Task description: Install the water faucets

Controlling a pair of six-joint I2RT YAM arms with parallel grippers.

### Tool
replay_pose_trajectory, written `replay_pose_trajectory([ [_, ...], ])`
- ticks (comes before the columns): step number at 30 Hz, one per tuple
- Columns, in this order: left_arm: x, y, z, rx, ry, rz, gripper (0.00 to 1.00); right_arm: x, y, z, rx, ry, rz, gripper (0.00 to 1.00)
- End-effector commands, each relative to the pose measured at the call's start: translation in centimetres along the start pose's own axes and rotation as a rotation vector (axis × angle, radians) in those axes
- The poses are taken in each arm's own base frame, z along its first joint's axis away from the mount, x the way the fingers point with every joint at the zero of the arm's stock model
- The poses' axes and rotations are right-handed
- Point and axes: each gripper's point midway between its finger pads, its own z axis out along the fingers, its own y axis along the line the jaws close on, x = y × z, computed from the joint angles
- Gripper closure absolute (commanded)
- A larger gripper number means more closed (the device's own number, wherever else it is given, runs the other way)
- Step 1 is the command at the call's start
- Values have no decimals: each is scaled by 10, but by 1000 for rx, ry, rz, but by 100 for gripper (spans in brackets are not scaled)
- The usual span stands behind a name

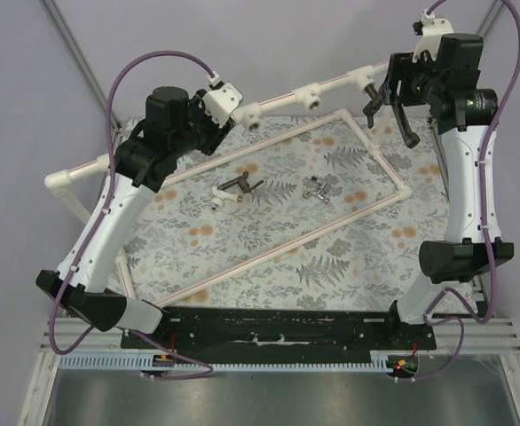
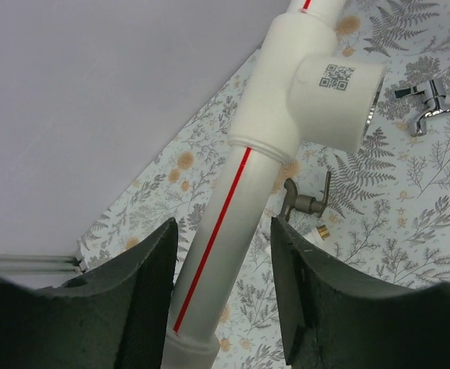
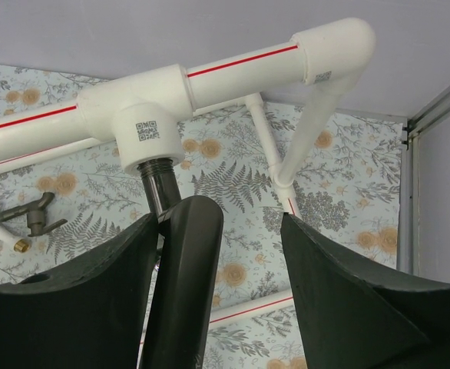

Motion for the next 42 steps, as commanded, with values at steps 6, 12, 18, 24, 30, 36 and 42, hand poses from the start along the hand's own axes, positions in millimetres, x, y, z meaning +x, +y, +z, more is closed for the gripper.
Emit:
replay_pose_trajectory([
  [6, 37, -7, 24, 74, 136, 175, 47, 17, -14, 4, 7, 58, 35, 34],
  [12, 55, -10, 33, 78, 190, 197, 66, 33, -27, 9, -67, 77, 194, 39],
  [18, 64, -14, 38, 93, 209, 204, 93, 55, -41, 27, -173, 102, 418, 50],
  [24, 65, -20, 38, 114, 200, 189, 95, 89, -47, 55, -257, 175, 662, 57],
  [30, 64, -23, 36, 122, 189, 169, 95, 89, -70, 43, -120, 126, 598, 45],
  [36, 63, -26, 37, 133, 182, 154, 94, 30, -84, -14, 15, -119, 293, 31],
  [42, 63, -27, 37, 134, 181, 148, 94, -1, -50, -48, -13, -283, -32, 23],
])
